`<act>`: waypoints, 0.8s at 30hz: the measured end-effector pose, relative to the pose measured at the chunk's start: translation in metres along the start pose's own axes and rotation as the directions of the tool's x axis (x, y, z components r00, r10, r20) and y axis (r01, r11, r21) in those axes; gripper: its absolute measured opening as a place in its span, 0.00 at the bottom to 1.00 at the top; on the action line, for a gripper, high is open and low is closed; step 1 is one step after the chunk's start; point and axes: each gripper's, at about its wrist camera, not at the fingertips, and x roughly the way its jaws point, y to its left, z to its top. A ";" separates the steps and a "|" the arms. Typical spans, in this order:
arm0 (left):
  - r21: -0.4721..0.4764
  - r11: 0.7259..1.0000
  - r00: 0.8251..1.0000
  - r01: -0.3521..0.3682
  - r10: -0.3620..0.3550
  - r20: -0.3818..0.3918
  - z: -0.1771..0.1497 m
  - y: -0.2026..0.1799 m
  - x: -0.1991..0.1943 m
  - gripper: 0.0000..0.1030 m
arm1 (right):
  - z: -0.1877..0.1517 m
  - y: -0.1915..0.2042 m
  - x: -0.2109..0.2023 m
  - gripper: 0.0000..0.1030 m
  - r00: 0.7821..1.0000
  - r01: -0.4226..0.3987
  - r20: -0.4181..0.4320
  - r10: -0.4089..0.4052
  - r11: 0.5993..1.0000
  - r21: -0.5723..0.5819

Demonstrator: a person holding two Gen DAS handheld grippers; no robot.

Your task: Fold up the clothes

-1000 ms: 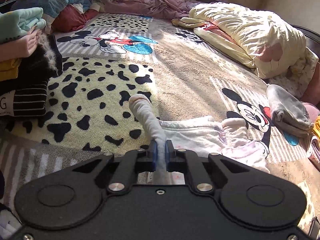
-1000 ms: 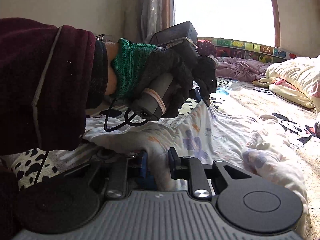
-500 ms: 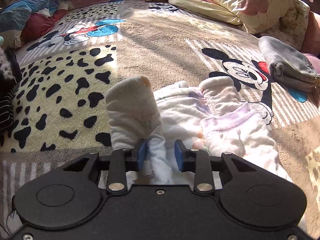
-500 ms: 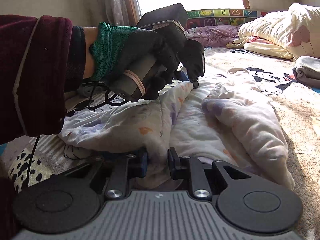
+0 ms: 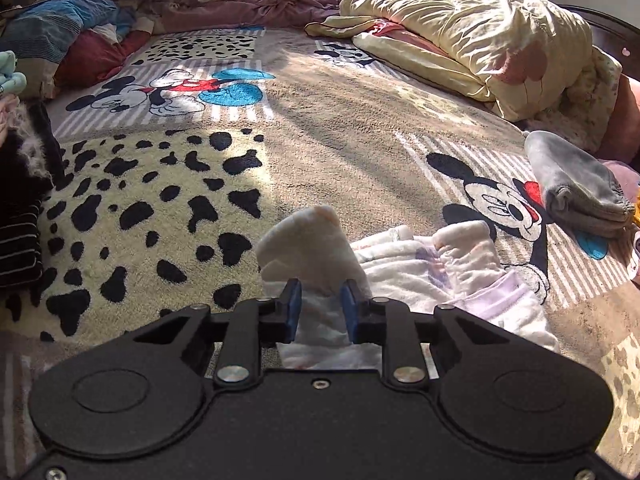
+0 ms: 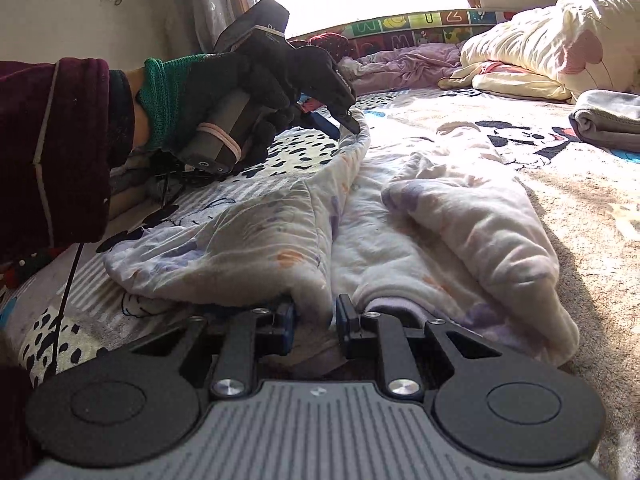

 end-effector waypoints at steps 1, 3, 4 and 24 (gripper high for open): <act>0.037 0.999 1.000 -0.005 0.006 -0.025 -0.002 -0.007 0.010 0.21 | 0.000 0.000 -0.001 0.22 1.000 -0.001 -0.002 0.001 1.000 0.002; 0.114 0.993 0.998 -0.016 0.023 -0.065 -0.007 -0.020 0.027 0.21 | -0.002 -0.001 -0.002 0.22 1.000 -0.001 -0.004 0.001 1.000 0.009; 0.153 0.988 0.997 -0.027 0.037 -0.062 -0.010 -0.025 0.030 0.21 | -0.002 -0.001 -0.003 0.22 1.000 0.000 -0.005 0.001 1.000 0.013; 0.098 0.995 0.997 -0.032 0.038 -0.068 0.010 -0.023 0.049 0.22 | -0.011 0.003 -0.003 0.22 1.000 0.015 0.017 -0.015 1.000 -0.003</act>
